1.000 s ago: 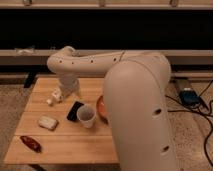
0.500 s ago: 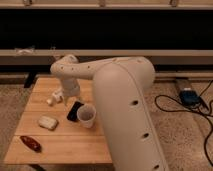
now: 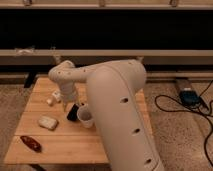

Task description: Place the eraser on the white sponge

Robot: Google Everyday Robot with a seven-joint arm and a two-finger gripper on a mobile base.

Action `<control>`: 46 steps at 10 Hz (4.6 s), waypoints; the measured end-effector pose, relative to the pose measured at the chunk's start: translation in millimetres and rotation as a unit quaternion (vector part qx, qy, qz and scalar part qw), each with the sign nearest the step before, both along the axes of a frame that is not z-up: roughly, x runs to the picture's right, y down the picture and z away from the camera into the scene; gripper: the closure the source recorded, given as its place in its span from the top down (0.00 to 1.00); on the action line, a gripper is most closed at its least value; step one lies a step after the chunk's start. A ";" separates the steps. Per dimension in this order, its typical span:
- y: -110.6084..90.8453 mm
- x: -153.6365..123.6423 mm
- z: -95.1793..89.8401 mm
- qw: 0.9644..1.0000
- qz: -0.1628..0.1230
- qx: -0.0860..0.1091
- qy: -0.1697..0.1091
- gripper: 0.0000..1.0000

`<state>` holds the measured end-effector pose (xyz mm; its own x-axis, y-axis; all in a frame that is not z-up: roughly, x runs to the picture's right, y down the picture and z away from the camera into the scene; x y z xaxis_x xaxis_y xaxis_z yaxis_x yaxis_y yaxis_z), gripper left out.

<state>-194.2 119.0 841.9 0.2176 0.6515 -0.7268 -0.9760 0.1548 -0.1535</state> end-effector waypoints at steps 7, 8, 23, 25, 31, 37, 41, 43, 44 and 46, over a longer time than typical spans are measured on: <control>8.1 -8.0 28.0 1.000 0.013 -0.009 0.015 0.65; 8.0 -6.7 32.0 0.999 0.021 -0.009 0.023 0.65; -3.4 0.4 27.8 0.997 0.074 -0.031 -0.004 0.00; -8.9 -9.0 7.4 0.998 0.062 -0.015 -0.030 0.00; 14.9 -53.0 -60.1 0.987 -0.033 0.001 -0.158 0.00; 21.4 -68.2 -74.1 0.977 -0.063 -0.001 -0.203 0.00; 21.5 -67.8 -73.8 0.977 -0.064 -0.001 -0.202 0.00; 21.6 -67.2 -73.4 0.977 -0.063 -0.001 -0.202 0.00; 21.6 -67.2 -73.4 0.977 -0.063 -0.001 -0.202 0.00; 22.3 -67.1 -72.9 0.977 -0.063 -0.002 -0.201 0.00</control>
